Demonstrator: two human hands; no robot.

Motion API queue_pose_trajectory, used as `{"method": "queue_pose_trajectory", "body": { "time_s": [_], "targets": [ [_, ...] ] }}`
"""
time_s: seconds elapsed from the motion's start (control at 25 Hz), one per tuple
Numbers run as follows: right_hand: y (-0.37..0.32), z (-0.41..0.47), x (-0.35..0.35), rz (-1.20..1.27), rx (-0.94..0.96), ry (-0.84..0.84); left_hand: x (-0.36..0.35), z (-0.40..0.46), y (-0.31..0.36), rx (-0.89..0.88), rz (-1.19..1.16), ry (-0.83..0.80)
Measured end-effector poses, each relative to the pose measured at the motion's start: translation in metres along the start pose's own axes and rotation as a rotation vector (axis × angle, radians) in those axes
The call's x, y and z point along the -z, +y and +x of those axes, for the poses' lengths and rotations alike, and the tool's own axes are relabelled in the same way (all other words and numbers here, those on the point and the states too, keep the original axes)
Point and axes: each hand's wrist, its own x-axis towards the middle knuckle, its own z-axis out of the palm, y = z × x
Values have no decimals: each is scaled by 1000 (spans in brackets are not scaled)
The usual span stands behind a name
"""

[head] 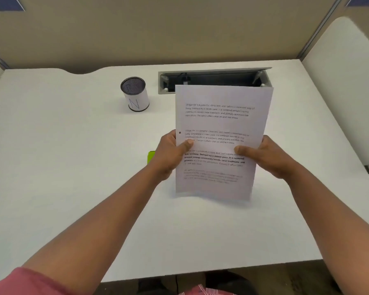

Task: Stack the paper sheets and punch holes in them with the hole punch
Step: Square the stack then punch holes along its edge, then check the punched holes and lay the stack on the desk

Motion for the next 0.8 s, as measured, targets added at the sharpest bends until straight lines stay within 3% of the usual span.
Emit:
{"method": "queue_pose_trajectory", "body": {
  "time_s": [0.16,0.32,0.48,0.8],
  "targets": [
    [-6,-25,-5,83,154,181,-28,-3,8,-226,109,83],
    [3,-39,-15,179,219,337,-51,-6,5,-343,88,105],
    [20,-46,-21,191,155,421,-62,-3,-10,-326,109,76],
    [33,-46,-24,191,156,416,-64,-3,-16,-340,191,51]
  ]
}}
